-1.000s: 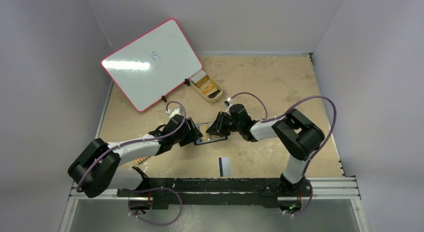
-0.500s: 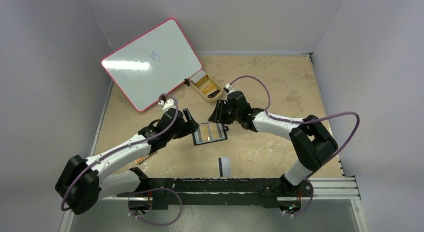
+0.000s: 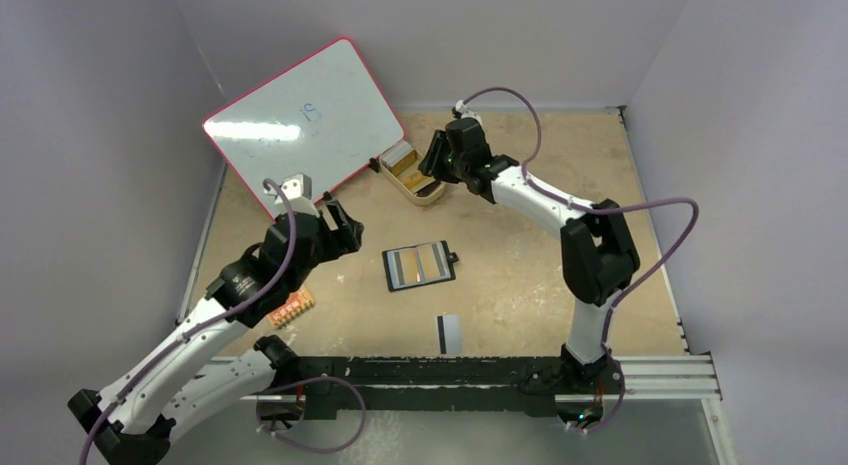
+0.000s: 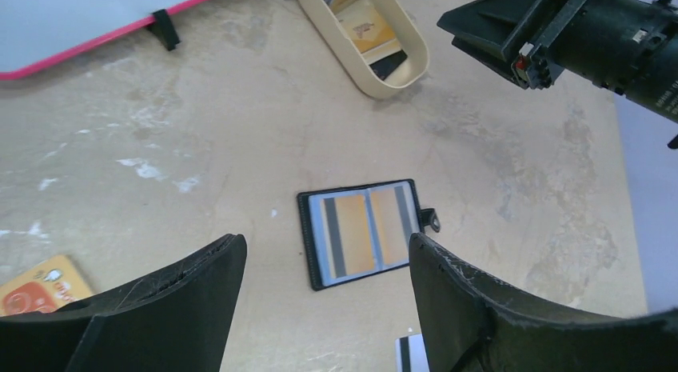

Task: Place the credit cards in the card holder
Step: Pick up the credit card from the storage box.

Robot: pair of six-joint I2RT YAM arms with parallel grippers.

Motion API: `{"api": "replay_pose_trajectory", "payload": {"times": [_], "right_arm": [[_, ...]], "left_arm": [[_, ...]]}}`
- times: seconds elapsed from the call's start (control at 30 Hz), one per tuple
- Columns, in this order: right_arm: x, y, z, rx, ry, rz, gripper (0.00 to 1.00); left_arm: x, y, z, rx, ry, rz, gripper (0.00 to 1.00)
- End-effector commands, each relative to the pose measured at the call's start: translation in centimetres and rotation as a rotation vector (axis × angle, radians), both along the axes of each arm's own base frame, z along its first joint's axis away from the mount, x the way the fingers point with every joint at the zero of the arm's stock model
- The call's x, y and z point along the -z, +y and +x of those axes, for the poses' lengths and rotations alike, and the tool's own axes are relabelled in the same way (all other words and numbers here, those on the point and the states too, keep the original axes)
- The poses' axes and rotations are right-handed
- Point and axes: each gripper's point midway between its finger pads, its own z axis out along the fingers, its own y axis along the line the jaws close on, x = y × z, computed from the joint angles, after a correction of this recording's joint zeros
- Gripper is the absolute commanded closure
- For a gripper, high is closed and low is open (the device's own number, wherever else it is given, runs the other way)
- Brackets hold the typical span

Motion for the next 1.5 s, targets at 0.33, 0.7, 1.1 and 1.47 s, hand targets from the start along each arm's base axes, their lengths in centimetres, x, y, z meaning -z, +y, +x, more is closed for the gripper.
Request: {"api": "replay_pose_trajectory", "payload": {"times": [0.33,0.7,1.1,1.47], "right_arm": [[-0.7,5.4,7.0,0.149,0.002,0.400,0.41],[2.5,6.1,10.5,0.271,0.064,0.425,0.44],[5.3,5.7,11.4,0.343,0.103,0.429,0.45],[4.6,6.3,12.8,0.318,0.058,0.464,0.48]], "left_arm": [[-0.5,3.8,-1.7,-0.030,-0.097,0.096,0.26],[-1.1,4.6,-2.3,-0.052,-0.121,0.068,0.25],[-1.1,4.5,-2.3,-0.047,-0.119,0.069,0.25],[-1.0,4.3,-2.3,-0.039,-0.118,0.067,0.24]]}}
